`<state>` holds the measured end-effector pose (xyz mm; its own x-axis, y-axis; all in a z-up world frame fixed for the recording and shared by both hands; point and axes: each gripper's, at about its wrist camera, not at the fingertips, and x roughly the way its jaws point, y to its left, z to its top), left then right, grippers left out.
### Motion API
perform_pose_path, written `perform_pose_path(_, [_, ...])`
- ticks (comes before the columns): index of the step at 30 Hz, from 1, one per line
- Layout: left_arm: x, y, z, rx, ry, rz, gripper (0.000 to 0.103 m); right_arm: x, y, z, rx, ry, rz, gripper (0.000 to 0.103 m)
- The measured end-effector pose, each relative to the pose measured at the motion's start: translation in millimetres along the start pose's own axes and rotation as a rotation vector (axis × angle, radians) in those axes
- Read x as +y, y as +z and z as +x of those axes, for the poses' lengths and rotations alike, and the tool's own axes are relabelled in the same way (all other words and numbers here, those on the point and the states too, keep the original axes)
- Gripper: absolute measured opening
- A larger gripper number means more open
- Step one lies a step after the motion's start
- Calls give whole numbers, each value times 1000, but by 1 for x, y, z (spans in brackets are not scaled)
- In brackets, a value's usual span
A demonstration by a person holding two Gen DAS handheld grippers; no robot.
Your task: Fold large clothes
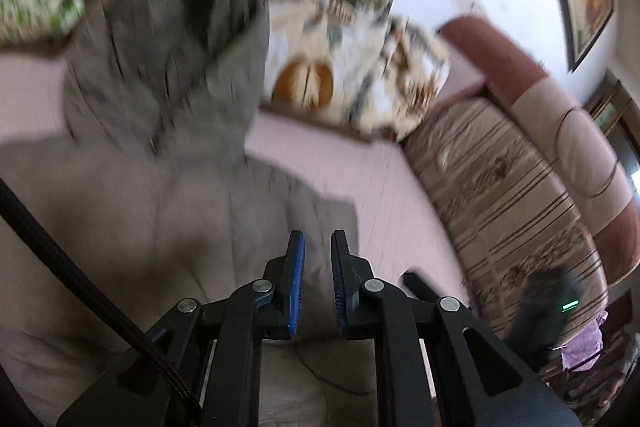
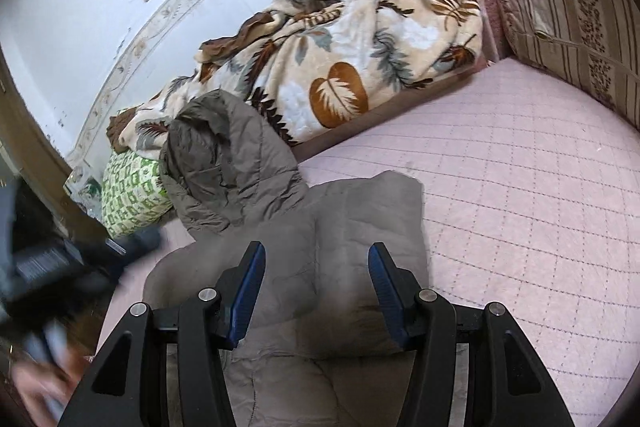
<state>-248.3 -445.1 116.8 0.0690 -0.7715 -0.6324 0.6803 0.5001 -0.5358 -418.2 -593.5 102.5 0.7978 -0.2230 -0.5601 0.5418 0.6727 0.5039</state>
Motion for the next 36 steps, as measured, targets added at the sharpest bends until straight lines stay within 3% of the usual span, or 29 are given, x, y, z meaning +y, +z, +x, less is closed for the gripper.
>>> perform_pose_path(3, [6, -20, 37, 75, 8, -22, 13, -6, 2, 0, 6, 13, 30, 58])
perform_pose_path(6, [13, -29, 41, 94, 9, -41, 15, -10, 3, 5, 34, 32, 46, 58])
perform_pose_path(7, [16, -28, 36, 89, 15, -51, 18, -11, 2, 7, 44, 37, 53, 58])
perform_pose_path(9, [28, -24, 15, 55, 12, -90, 43, -16, -1, 18, 88, 75, 93, 58])
perform_pose_path(10, [36, -21, 2, 29, 18, -104, 45, -17, -3, 21, 101, 92, 112, 58])
perform_pose_path(15, [102, -20, -70, -56, 73, -178, 48, -21, -14, 52, 193, 195, 214, 58])
perform_pose_path(21, [200, -42, -120, -74, 138, -301, 50, -15, -28, 83, 259, 183, 254, 58])
perform_pose_path(27, [250, -55, -121, -92, 67, -405, 50, -2, -38, 111, 286, 136, 228, 58])
perform_pose_path(29, [256, -54, -118, -85, 52, -423, 51, 2, -42, 120, 288, 133, 217, 42])
perform_pose_path(30, [254, -52, -117, -85, 59, -407, 52, 5, -43, 124, 285, 108, 209, 25])
perform_pose_path(33, [242, -48, -119, -114, 96, -334, 55, 5, -42, 121, 252, 131, 226, 19])
perform_pose_path(36, [237, -47, -124, -135, 89, -325, 55, 13, -32, 105, 187, 124, 176, 18])
